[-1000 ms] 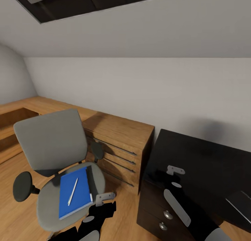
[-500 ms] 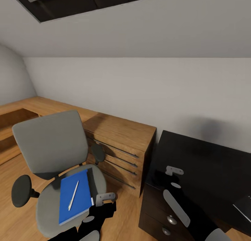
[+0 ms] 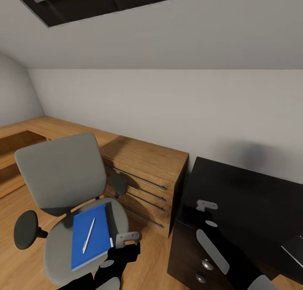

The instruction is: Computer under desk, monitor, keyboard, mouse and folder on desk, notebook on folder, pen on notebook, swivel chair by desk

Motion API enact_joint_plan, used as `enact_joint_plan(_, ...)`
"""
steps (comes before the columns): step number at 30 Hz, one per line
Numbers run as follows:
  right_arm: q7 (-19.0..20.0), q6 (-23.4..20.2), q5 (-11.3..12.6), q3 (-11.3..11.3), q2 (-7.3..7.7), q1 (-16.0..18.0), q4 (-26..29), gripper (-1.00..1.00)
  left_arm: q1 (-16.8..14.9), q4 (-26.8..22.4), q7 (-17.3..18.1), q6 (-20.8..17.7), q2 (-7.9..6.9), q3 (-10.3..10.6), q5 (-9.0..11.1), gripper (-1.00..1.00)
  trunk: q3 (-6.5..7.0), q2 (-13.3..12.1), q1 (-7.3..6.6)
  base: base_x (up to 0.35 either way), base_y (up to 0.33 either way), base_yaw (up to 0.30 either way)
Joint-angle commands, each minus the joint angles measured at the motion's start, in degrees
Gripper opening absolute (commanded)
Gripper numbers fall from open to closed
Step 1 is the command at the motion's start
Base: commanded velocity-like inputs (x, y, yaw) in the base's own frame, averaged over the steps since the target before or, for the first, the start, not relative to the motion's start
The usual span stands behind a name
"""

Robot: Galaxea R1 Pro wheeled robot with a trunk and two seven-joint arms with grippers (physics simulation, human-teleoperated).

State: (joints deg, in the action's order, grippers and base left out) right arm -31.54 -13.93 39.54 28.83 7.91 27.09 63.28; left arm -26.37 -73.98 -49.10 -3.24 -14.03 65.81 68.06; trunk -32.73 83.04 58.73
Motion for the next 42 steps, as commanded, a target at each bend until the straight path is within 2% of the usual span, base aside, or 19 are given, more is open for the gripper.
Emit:
enact_joint_plan(1,-0.4,-0.2,0.3,0.2,0.06,0.1,0.1,1.0,-0.1,-0.1,-0.3,-0.3,-0.03,0.1,0.1,1.0,-0.06,0.0,0.0,0.0,0.0,0.0)
enact_joint_plan(6,-0.5,-0.4,0.3,2.2,0.01,0.1,0.3,1.0,-0.1,0.0,-0.3,-0.3,0.04,0.4,0.1,1.0,-0.06,0.0,0.0,0.0,0.0,0.0)
enact_joint_plan(16,-0.5,-0.7,0.3,2.4,0.08,0.1,0.4,1.0,-0.1,0.0,-0.5,-0.3,0.05,2.2,0.0,1.0,-0.06,0.0,0.0,0.0,0.0,0.0)
enact_joint_plan(24,-0.7,-1.5,0.2,2.3,0.12,0.1,1.5,1.0,-0.1,0.0,-0.6,-0.3,0.09,2.4,-0.1,1.0,-0.06,0.0,0.0,0.0,0.0,0.0)
enact_joint_plan(26,-0.8,-3.1,0.3,2.2,0.15,0.1,2.3,1.0,-0.1,0.0,-0.6,-0.3,0.09,2.4,-0.1,1.0,-0.06,0.0,0.0,0.0,0.0,0.0)
enact_joint_plan(27,-0.8,-5.5,0.3,2.2,0.16,0.1,3.1,1.0,-0.1,0.0,-0.6,-0.3,0.08,2.4,-0.1,1.0,-0.06,0.0,0.0,0.0,0.0,0.0)
enact_joint_plan(30,-0.9,-6.9,0.2,2.1,0.17,0.1,3.6,1.0,-0.1,0.0,-0.6,-0.3,0.09,2.4,-0.1,1.0,-0.06,0.0,0.0,0.0,0.0,0.0)
enact_joint_plan(42,-1.0,-7.8,0.2,2.1,0.17,0.1,3.9,1.0,-0.1,0.0,-0.6,-0.3,0.29,2.4,0.0,1.0,-0.06,0.0,0.0,0.0,0.0,0.0)
